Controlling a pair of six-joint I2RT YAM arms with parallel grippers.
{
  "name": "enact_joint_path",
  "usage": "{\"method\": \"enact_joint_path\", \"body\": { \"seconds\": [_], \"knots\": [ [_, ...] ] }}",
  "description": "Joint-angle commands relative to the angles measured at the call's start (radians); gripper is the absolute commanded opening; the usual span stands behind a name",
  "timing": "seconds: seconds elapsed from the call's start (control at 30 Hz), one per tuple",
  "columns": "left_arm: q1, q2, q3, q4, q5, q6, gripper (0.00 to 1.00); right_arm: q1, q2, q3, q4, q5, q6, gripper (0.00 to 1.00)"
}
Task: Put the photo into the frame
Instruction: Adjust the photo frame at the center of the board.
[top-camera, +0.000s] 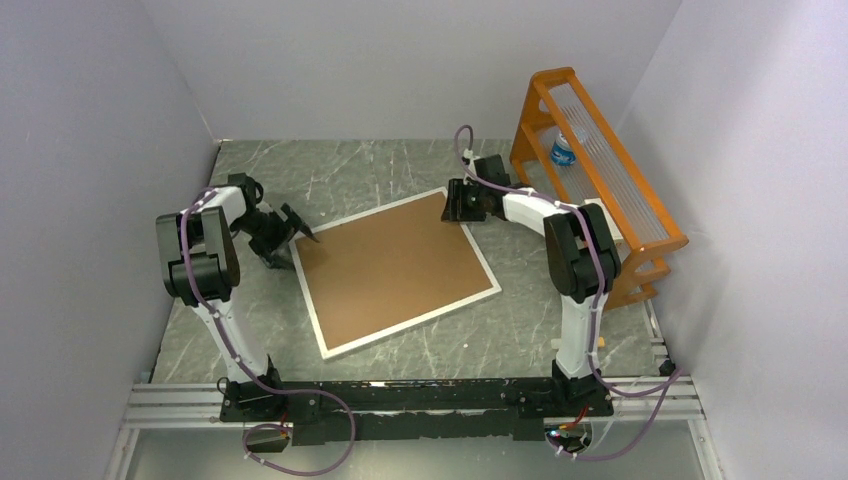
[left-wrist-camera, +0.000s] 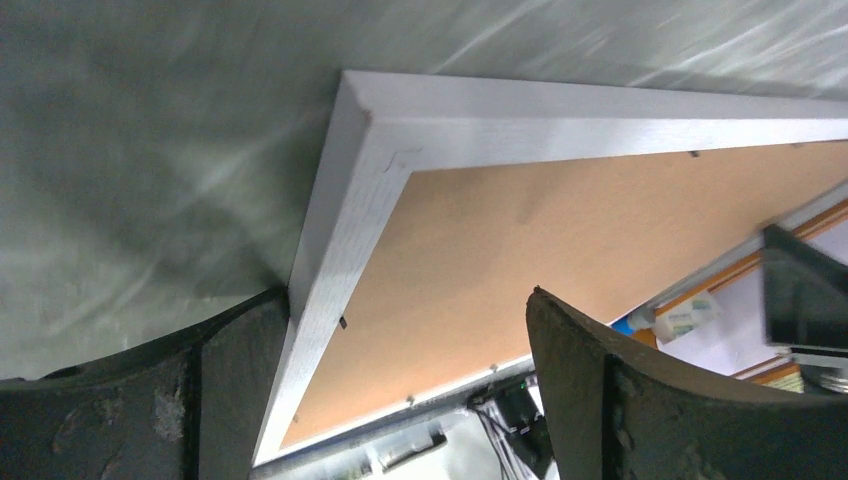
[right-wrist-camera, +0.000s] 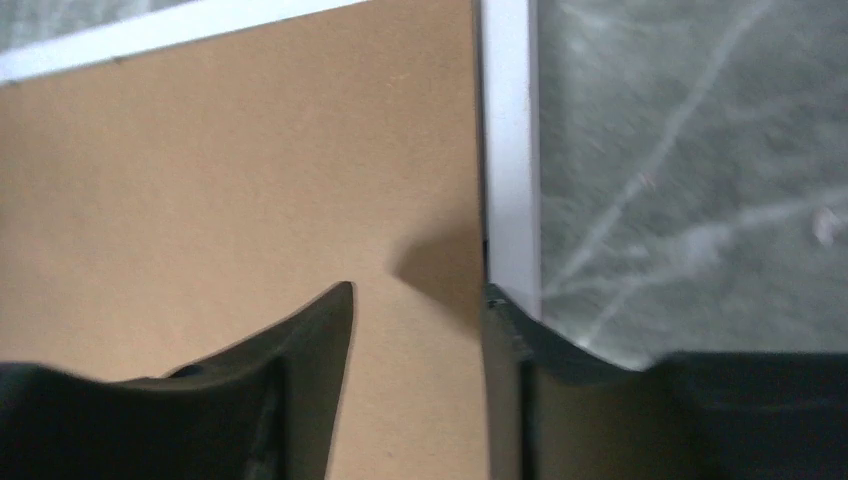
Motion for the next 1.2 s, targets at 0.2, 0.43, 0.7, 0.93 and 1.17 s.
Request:
{"method": "enact_joint_path", "body": {
  "seconds": [0.2, 0.43, 0.7, 0.93, 1.17],
  "knots": [
    [-0.028, 0.172, 0.146, 0.383, 0.121, 0.086, 0.9, 0.157, -0.137, -0.168, -0.13, 0.039, 0.149, 0.34],
    [-0.028, 0.165, 0.118, 0.385, 0.103, 0.09, 0.9, 0.163, -0.113, -0.089, -0.259, 0.268, 0.217, 0.36],
    [-0.025, 0.136, 0.135, 0.307, 0.0, 0.141, 0.9, 0.168, -0.185, -0.021, -0.353, 0.404, 0.23, 0.58],
    [-0.018, 0.113, 0.164, 0.266, -0.014, 0.178, 0.9, 0.169, -0.196, -0.03, -0.352, 0.423, 0.248, 0.58],
    [-0.019, 0.073, 0.212, 0.177, -0.042, 0.244, 0.9, 0.168, -0.2, -0.034, -0.371, 0.466, 0.278, 0.51]
  ]
}}
